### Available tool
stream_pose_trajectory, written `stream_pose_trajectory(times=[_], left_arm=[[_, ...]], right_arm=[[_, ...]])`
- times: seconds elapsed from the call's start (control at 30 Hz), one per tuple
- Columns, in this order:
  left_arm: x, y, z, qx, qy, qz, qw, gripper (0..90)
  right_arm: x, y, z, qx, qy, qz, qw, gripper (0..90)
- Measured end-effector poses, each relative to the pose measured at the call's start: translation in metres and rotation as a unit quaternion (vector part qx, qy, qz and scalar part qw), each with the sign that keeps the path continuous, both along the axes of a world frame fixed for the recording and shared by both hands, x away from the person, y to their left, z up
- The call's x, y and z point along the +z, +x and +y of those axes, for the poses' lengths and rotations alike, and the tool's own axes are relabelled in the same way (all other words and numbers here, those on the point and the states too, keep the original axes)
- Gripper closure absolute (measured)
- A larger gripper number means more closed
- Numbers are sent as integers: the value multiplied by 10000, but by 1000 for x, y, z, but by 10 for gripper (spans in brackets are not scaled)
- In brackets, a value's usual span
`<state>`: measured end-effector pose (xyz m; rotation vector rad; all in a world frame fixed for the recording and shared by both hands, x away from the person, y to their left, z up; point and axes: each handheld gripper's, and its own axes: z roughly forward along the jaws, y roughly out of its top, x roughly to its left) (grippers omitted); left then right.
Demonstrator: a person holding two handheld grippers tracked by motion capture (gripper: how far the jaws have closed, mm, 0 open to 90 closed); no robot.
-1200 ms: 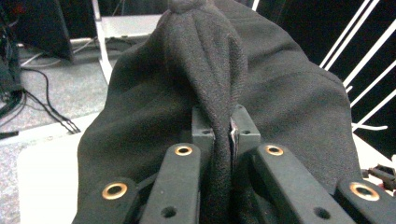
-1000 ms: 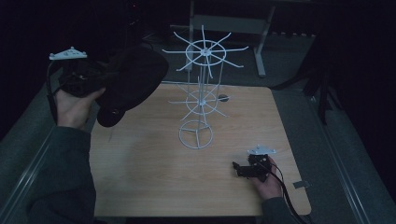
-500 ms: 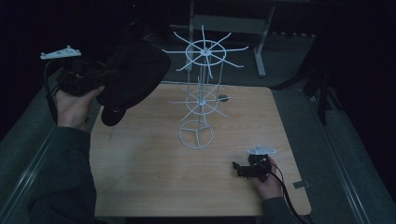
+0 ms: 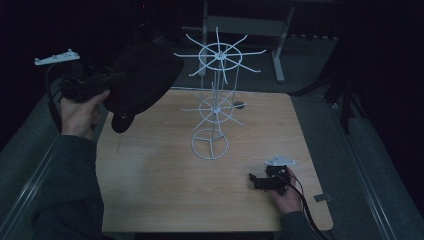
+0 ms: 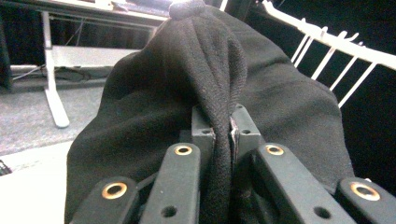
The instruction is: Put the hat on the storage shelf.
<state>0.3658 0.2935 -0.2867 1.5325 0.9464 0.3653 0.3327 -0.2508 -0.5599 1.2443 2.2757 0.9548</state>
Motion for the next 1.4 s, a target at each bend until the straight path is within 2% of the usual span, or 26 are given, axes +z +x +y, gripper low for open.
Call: stream_pose_trajectory(times=[0.2, 0.53, 1.03, 1.4], left_arm=[[1, -1, 2, -42, -159, -50, 9999, 846], [2, -1, 4, -21, -301, -101, 9995, 846], [3, -1, 4, -78, -595, -216, 9980, 847], [4, -1, 4, -57, -667, -265, 9974, 847]], right_arm=[[0, 0, 0, 0, 1, 1, 10000, 110], [0, 0, 0, 0, 0, 0, 10000, 109], [0, 0, 0, 1, -4, -7, 10000, 110], [0, 0, 0, 0, -2, -2, 10000, 110]])
